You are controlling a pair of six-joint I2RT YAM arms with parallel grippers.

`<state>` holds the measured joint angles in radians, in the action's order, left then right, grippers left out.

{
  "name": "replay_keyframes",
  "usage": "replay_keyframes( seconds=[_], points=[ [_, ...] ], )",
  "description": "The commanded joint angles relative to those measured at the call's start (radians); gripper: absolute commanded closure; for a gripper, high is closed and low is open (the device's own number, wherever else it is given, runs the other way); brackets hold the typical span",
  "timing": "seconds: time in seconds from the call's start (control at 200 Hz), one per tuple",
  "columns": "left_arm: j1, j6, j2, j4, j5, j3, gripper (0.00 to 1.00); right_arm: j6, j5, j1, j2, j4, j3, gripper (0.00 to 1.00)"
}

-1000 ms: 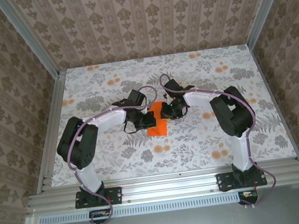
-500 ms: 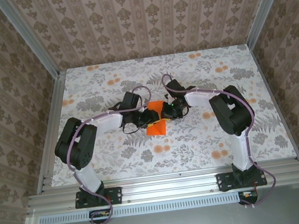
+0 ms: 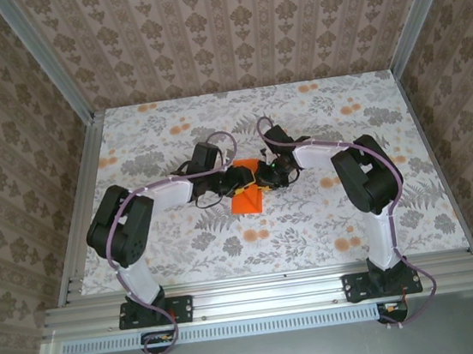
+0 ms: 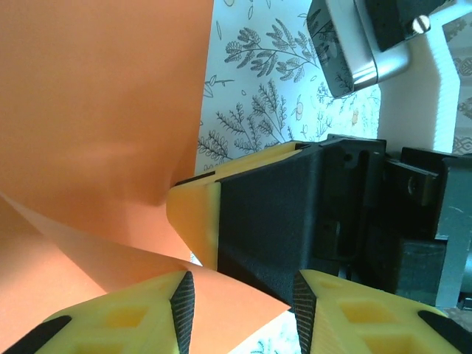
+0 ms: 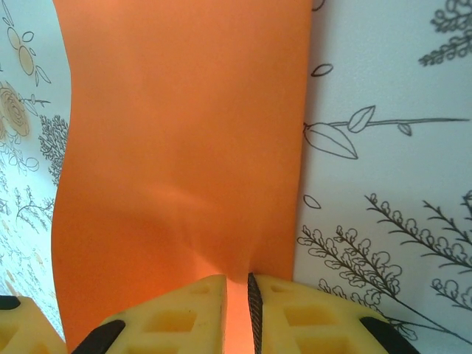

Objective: Fold a paper plane with a square sheet of paper (pick it up from the middle)
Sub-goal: Fold the triangle a second time at the center of the table.

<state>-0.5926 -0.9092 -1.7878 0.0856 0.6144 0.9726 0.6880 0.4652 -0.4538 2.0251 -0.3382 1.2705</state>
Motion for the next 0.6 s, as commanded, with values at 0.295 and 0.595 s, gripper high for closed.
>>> replay_keyframes(
  seconds=[0.295,0.595],
  points=[
    [0.019,-0.045,-0.053,0.085,-0.015,-0.036,0.7,0.082,0.096,0.031,0.013,0.073,-0.057,0.84],
    [0.022,-0.041,-0.067,0.079,-0.026,-0.039,0.76,0.105,0.155,0.064,-0.095,0.166,-0.102,0.82]
  ],
)
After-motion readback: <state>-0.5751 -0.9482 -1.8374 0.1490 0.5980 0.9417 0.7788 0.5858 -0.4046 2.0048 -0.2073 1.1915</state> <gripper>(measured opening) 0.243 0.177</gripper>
